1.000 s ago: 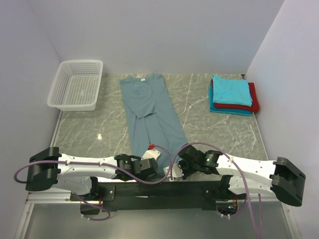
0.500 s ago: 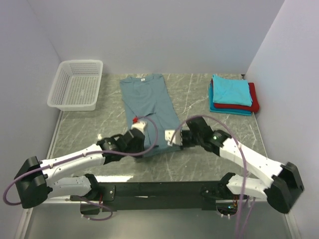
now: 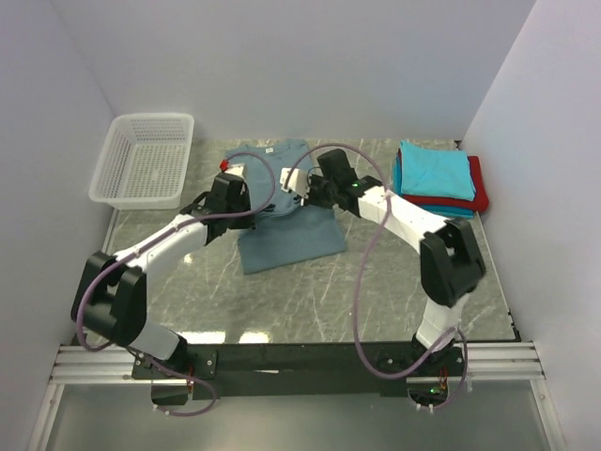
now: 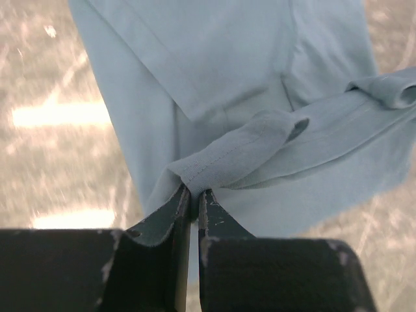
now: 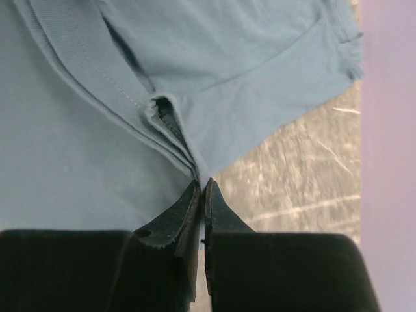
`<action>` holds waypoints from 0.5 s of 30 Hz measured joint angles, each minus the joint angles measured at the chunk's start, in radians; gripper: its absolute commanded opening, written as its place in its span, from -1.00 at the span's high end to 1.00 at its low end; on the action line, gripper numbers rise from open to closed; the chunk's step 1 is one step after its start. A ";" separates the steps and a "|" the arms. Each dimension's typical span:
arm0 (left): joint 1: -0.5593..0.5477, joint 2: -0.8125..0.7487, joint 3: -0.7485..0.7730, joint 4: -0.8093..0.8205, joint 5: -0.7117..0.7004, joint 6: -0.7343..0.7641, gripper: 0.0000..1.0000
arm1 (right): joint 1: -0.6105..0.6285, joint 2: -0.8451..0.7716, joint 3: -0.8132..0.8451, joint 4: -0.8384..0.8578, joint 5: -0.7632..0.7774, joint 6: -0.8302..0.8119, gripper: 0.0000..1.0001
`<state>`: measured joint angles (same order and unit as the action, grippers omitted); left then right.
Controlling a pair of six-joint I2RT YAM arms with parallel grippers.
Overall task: Fold and stack the t-shirts
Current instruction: Fold the tshirt
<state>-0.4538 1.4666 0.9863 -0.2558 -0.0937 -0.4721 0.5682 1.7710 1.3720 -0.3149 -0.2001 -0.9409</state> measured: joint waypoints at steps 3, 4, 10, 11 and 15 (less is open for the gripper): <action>0.045 0.069 0.044 0.012 0.027 0.019 0.99 | -0.004 0.108 0.085 0.007 0.014 0.011 1.00; 0.057 0.086 0.056 0.013 0.032 0.025 0.99 | -0.004 0.139 0.108 0.011 0.019 0.015 1.00; 0.124 0.192 0.142 0.013 0.075 0.052 0.99 | -0.006 0.256 0.208 0.015 0.041 0.036 1.00; 0.132 0.205 0.152 0.013 0.082 0.058 0.99 | -0.006 0.267 0.223 0.014 0.044 0.038 1.00; 0.154 0.258 0.189 0.017 0.108 0.069 0.99 | -0.008 0.302 0.277 0.019 0.060 0.051 1.00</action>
<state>-0.2996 1.7245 1.1751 -0.2390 0.0139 -0.4030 0.5602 2.0727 1.6485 -0.2962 -0.1406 -0.8894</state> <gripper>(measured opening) 0.107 0.069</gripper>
